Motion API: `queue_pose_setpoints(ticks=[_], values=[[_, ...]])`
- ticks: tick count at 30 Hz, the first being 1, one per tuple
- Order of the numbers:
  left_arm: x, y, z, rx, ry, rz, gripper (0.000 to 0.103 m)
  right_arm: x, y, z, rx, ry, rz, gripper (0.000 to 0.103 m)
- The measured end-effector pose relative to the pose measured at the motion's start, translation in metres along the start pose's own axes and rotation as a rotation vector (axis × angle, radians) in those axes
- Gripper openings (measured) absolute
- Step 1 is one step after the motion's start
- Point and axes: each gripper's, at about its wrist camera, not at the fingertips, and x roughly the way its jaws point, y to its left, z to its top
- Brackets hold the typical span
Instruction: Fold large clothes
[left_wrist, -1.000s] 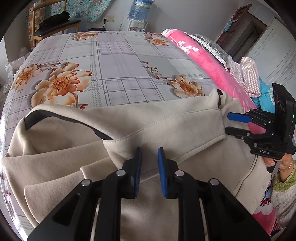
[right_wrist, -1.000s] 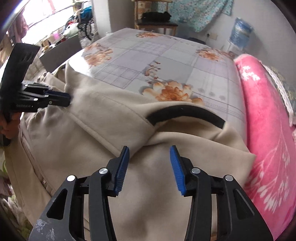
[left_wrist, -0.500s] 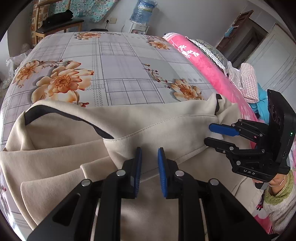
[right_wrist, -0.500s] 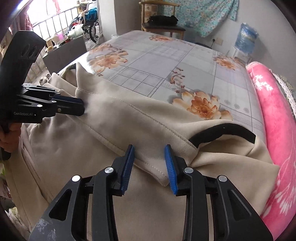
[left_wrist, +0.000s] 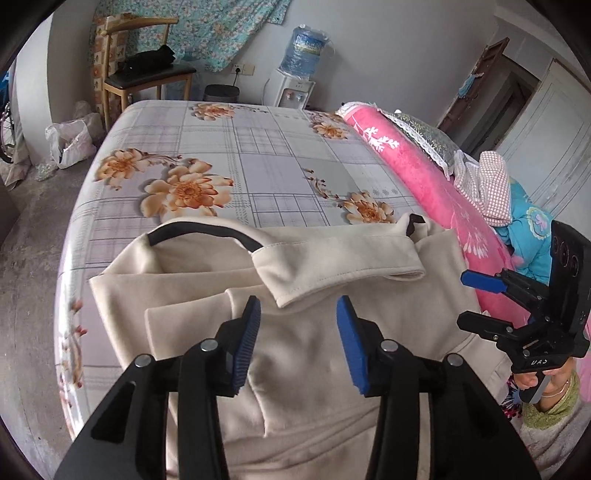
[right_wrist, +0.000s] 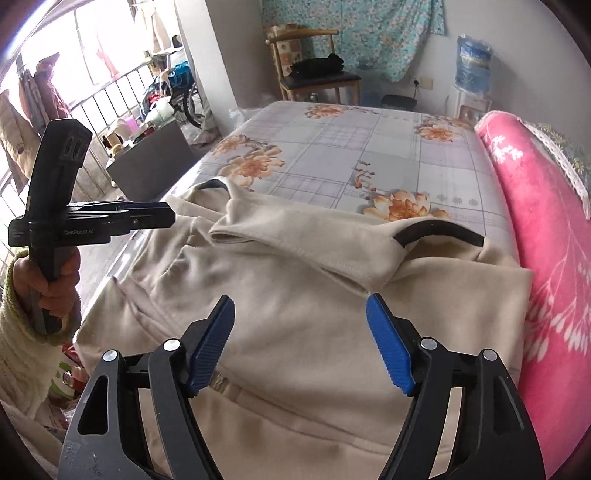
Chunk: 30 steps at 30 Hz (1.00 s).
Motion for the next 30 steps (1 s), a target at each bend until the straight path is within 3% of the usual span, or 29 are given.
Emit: queue_pose_setpoints(ticks=[2, 7, 17, 23, 30], values=[[-0.021, 0.002, -0.014, -0.007, -0.029, 0.029, 0.050, -0.009, 0.007, -0.009, -0.001, -0.010, 0.017, 0.075], [-0.055, 0.005, -0.067, -0.046, -0.059, 0.115, 0.052, -0.013, 0.027, -0.046, 0.007, 0.018, 0.051, 0.075], [-0.067, 0.007, -0.158, -0.104, -0.065, 0.257, 0.052, 0.000, 0.067, -0.101, -0.084, 0.053, -0.044, 0.075], [-0.068, 0.016, -0.176, -0.114, -0.085, 0.283, 0.049, 0.011, 0.066, -0.112, -0.093, 0.067, -0.086, 0.075], [-0.070, 0.035, -0.167, -0.153, -0.135, 0.307, 0.048, 0.015, 0.056, -0.119, -0.031, 0.074, -0.042, 0.075]])
